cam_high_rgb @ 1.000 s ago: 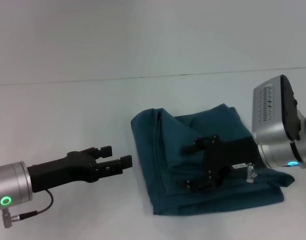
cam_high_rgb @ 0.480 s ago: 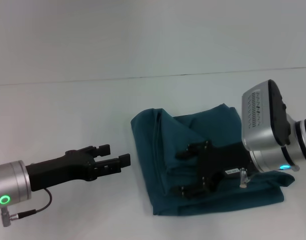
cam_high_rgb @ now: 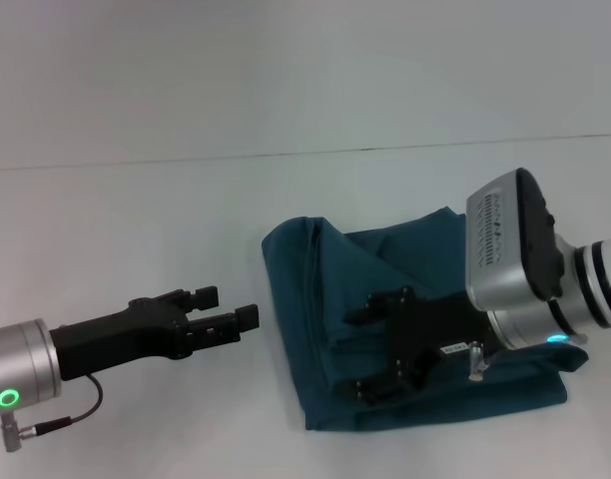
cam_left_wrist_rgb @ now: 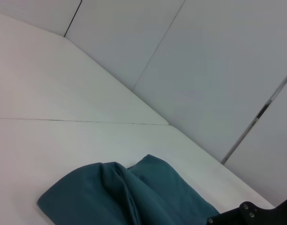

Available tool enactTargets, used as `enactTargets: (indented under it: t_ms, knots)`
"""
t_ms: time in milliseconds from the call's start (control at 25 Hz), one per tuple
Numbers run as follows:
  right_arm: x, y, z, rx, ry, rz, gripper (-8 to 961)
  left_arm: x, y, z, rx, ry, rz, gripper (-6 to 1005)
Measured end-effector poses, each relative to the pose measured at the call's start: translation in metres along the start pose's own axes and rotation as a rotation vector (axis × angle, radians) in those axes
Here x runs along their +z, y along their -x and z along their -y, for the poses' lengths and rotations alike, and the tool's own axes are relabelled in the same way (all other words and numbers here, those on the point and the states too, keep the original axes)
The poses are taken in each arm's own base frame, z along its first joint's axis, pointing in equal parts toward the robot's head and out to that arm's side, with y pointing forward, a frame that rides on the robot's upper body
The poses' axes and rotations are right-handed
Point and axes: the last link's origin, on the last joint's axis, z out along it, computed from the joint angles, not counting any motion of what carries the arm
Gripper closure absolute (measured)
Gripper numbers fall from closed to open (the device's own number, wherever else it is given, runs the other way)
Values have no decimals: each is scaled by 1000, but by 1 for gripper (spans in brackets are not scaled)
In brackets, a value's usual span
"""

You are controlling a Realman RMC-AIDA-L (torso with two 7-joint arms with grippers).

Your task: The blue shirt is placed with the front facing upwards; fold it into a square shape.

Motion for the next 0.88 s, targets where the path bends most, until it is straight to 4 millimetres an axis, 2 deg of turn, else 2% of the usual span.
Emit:
enactTargets:
  t_ms: [480, 880]
  knots:
    - [5, 0, 0, -14, -9, -15, 41, 0, 0, 0, -2, -1, -2, 97]
    - [6, -1, 3, -16, -35, -19, 123, 1, -1, 0, -1, 2, -5, 97]
